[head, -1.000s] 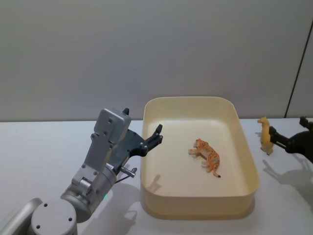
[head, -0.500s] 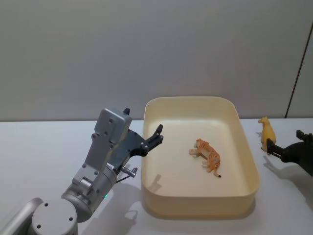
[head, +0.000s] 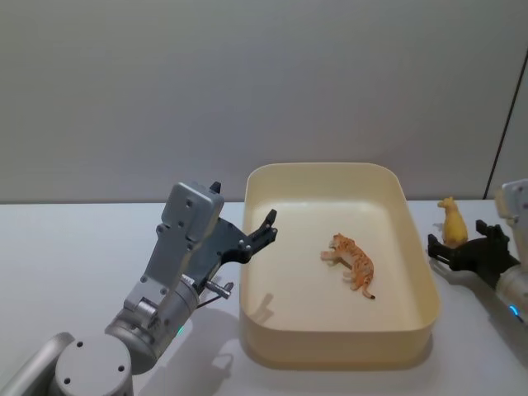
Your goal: Pick up the toy alternately with two hands and place it into the central storage box.
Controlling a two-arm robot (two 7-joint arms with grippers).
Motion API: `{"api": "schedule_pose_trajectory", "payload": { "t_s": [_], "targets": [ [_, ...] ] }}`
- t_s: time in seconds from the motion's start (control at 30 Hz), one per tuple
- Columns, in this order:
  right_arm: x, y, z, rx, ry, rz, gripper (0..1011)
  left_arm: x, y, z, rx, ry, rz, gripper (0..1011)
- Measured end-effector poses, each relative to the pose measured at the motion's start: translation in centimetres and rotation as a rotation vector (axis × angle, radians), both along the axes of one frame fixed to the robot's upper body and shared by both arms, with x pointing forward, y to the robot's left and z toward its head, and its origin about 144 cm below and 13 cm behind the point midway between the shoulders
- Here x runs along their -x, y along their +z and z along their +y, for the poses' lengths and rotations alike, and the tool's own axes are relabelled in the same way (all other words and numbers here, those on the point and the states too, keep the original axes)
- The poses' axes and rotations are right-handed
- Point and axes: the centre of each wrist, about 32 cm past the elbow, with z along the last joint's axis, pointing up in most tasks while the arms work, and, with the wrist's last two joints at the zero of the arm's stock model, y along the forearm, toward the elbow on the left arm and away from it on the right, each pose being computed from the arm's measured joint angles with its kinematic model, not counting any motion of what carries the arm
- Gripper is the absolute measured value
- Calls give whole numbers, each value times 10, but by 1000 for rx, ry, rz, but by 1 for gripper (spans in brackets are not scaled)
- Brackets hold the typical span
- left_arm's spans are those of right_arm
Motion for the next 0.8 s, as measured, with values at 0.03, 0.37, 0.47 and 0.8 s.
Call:
{"api": "schedule_pose_trajectory", "payload": {
  "t_s": [0.03,0.37,0.47,0.8],
  "targets": [
    [-3,-1,2,4,2,0,1001,0,0,0,0,0,0,1001],
    [-16,-7,11,20,10,4,791,0,0,0,0,0,0,1001],
    [-18,-8,13,24,12,5,704,0,0,0,0,0,0,1002],
    [-19,-9,14,29,14,4,389,0,0,0,0,0,0,1001]
  ]
}}
